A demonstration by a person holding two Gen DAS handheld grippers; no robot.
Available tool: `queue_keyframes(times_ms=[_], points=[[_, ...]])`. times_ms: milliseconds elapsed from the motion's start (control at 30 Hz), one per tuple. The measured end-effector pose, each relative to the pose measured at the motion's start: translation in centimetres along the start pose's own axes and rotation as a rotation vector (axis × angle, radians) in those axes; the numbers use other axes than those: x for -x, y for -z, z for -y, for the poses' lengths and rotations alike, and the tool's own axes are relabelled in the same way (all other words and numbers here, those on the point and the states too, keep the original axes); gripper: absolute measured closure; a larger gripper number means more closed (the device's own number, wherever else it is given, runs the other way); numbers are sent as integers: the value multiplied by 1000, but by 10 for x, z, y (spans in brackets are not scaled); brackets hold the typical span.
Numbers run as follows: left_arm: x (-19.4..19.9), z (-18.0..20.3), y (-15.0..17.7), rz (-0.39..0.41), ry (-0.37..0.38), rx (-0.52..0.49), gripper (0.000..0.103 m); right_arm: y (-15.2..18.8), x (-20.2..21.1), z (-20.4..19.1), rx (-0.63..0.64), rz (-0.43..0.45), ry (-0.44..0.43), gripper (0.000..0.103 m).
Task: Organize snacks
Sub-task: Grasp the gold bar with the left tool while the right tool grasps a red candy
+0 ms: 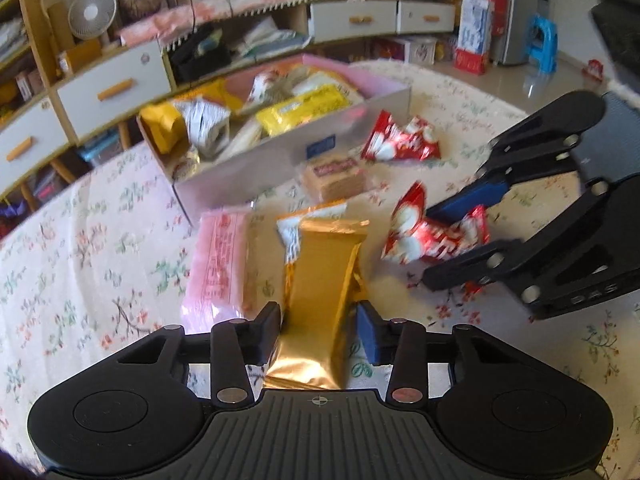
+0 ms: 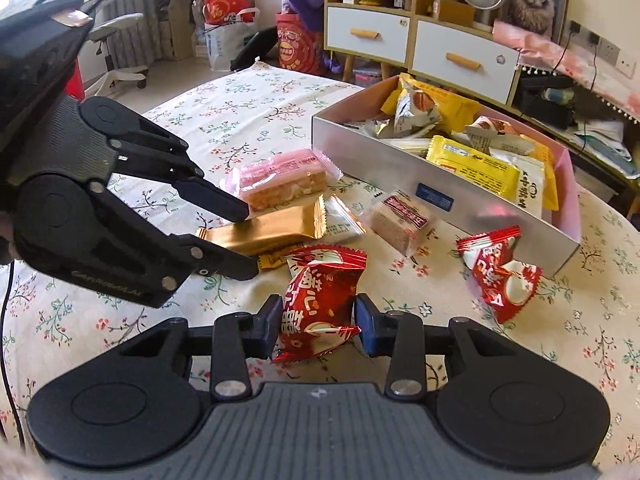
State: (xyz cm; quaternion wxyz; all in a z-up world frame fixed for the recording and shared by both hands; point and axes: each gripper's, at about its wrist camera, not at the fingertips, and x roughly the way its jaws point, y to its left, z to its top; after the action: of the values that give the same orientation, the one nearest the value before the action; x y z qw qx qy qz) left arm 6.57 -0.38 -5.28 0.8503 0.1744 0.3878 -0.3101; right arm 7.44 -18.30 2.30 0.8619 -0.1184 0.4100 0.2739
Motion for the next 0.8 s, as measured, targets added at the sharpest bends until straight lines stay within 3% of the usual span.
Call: queue_keyframes(times_ms=[167, 300, 800], points=[[-1, -6, 1, -10, 14, 36, 65, 0, 1, 3, 0, 1, 3, 67], [1, -6, 1, -18, 23, 59, 74, 1, -1, 3, 16, -12, 19, 67], [22, -4, 1, -11, 15, 91, 75, -5, 8, 10, -6, 26, 40, 67]])
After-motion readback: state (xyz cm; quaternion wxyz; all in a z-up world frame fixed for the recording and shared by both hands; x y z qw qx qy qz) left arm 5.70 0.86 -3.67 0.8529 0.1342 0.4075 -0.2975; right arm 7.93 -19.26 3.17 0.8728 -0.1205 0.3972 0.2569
